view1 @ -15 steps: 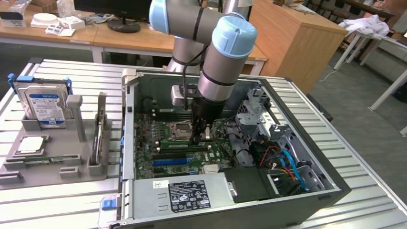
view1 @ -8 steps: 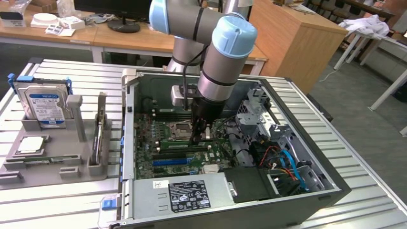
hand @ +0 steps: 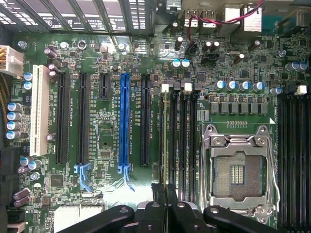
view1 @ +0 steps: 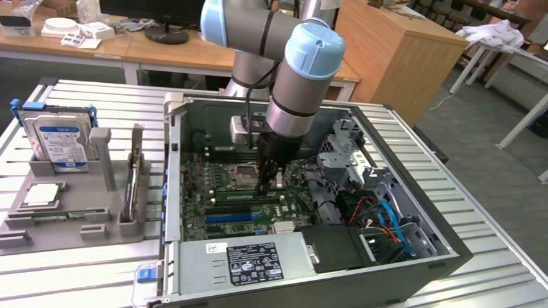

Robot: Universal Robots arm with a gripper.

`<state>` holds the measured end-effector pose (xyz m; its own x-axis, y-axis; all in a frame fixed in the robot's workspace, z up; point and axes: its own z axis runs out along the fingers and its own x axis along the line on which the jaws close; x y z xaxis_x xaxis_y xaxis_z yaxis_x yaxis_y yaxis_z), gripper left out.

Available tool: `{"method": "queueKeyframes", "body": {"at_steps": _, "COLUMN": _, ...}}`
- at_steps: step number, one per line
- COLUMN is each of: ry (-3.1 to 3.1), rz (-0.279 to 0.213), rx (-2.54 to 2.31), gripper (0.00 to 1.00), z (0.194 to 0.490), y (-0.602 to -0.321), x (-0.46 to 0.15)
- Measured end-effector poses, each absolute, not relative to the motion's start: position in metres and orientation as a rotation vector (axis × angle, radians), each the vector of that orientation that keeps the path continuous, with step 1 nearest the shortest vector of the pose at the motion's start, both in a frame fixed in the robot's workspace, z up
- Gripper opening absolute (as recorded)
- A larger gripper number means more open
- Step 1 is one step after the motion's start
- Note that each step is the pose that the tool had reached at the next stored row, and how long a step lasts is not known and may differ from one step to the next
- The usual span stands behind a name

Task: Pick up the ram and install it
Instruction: 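Insert the ram into the slot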

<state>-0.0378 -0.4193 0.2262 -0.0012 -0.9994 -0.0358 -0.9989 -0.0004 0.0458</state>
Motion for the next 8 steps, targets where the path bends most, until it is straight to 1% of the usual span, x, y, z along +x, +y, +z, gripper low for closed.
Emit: {"method": "queueKeyframes", "body": {"at_steps": 8, "ry": -2.216, "rz": -0.09, "rx": 2.215, "gripper": 0.12, "z": 0.2239, "y": -0.4193, "x": -0.0382}}
